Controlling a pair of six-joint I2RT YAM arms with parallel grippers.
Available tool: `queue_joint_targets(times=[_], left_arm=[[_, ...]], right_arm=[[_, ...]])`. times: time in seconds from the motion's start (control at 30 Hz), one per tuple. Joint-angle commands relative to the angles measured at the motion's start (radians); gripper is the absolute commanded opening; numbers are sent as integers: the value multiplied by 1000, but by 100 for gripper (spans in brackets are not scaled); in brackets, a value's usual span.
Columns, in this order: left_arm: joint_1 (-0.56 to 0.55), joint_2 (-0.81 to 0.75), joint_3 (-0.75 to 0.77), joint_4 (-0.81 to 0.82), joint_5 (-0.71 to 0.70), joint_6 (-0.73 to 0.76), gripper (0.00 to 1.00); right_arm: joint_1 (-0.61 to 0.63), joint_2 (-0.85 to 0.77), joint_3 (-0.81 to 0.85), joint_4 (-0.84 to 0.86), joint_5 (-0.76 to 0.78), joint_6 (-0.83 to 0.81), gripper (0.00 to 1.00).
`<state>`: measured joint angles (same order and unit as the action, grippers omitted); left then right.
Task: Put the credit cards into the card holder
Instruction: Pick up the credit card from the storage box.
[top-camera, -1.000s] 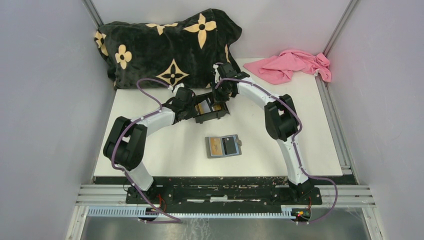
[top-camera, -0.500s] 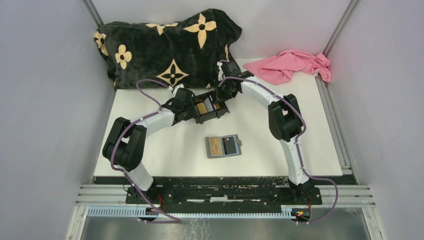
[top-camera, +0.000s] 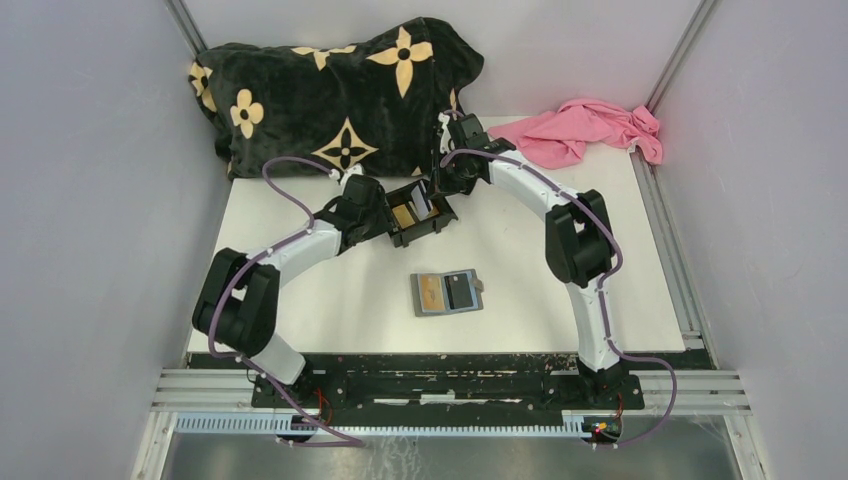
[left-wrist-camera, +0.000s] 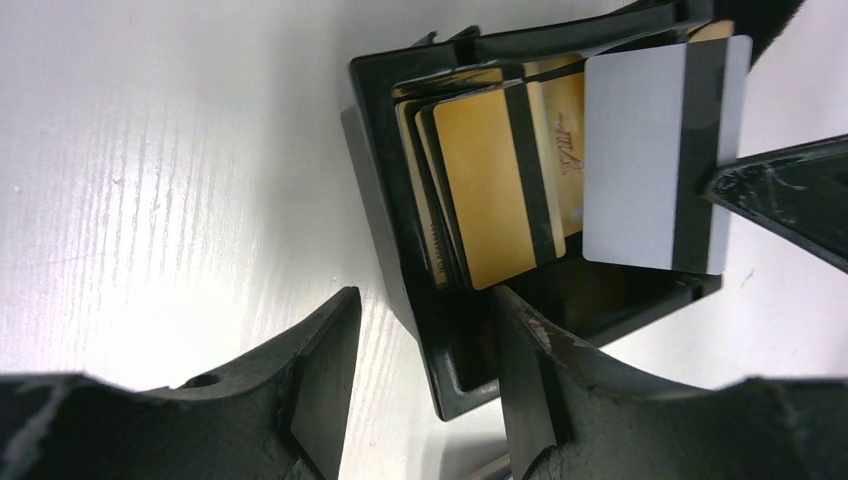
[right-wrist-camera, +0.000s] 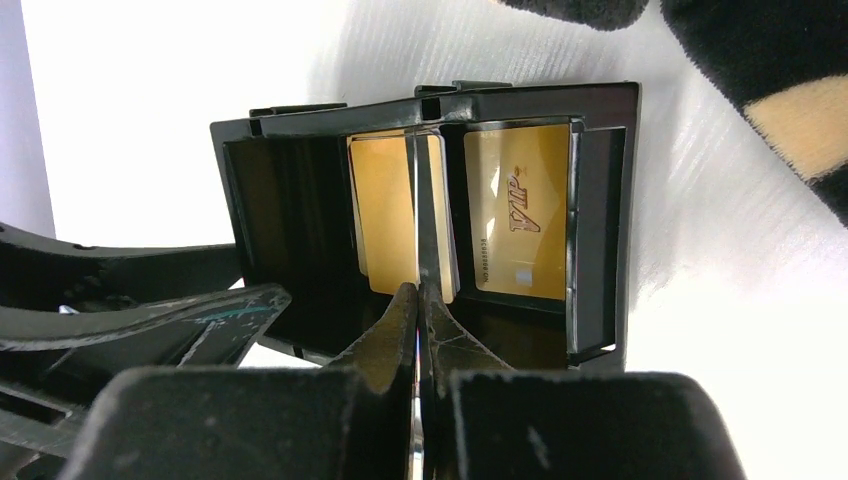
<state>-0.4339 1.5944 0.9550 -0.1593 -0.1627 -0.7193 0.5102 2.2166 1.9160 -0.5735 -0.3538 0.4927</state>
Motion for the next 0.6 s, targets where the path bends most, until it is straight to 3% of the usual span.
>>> queue_joint_targets(times=[0.0, 0.3, 0.57], left_arm=[[3, -80, 19, 36, -38, 56, 59], [3, -235, -24, 129, 17, 36, 60], [3, -384, -143, 199, 140, -64, 61]], right_arm=[[-5, -89, -4, 57, 18, 2, 1], [-12, -226, -94, 101, -13, 71, 1], [-12, -394, -288, 196, -117, 213, 1]])
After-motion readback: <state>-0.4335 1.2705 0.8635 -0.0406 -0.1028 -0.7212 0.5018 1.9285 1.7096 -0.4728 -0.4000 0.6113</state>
